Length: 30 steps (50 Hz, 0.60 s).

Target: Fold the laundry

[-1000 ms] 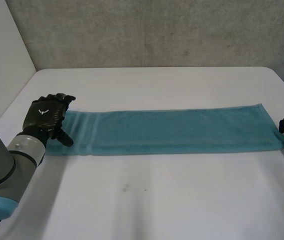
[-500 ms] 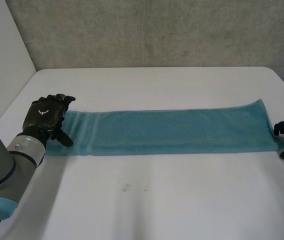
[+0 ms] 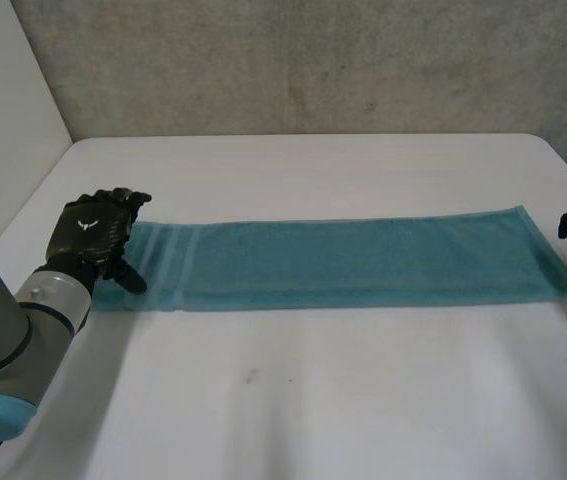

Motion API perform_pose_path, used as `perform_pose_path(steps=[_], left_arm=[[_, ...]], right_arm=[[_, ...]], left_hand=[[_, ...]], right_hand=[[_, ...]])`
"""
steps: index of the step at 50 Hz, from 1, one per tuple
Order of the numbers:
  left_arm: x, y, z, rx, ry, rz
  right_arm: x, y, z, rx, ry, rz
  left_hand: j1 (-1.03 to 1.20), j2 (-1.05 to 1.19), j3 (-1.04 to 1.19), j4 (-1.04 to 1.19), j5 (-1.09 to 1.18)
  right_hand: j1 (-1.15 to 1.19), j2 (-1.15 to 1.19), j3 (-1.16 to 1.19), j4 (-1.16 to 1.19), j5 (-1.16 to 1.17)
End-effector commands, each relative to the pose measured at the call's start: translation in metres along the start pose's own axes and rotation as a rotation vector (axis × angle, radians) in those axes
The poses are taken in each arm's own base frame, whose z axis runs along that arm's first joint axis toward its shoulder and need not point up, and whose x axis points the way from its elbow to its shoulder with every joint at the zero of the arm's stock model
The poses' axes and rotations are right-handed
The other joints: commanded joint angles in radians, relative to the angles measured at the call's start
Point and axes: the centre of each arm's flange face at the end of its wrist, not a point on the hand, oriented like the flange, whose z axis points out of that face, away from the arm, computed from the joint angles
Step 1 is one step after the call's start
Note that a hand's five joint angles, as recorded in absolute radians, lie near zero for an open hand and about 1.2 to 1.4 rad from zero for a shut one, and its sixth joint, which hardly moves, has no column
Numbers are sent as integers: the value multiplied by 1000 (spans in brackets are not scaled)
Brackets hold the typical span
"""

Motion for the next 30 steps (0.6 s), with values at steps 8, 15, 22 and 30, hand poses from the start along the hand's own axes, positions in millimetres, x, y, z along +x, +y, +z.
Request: perform_pose_path(steps=[8, 15, 22, 30], left_arm=[[1, 0, 0, -1, 2, 0], [1, 0, 0, 0, 2, 2], [1, 0, 0, 1, 3, 0], [1, 0, 0, -1, 3, 0]], right_arm=[[1, 7, 4, -12, -12, 15], [1, 16, 12, -30, -13, 19], [0, 28, 19, -50, -24, 34], [-2, 31, 20, -56, -30, 40]], left_hand=[[-23, -32, -43, -33, -47], [-23, -32, -43, -33, -47], [-23, -32, -43, -33, -47], [-23, -32, -43, -33, -47]], right_hand=[[131, 42, 58, 56, 56], [146, 57, 73, 70, 71], [155, 65, 82, 79, 80], [175, 86, 102, 100, 100]])
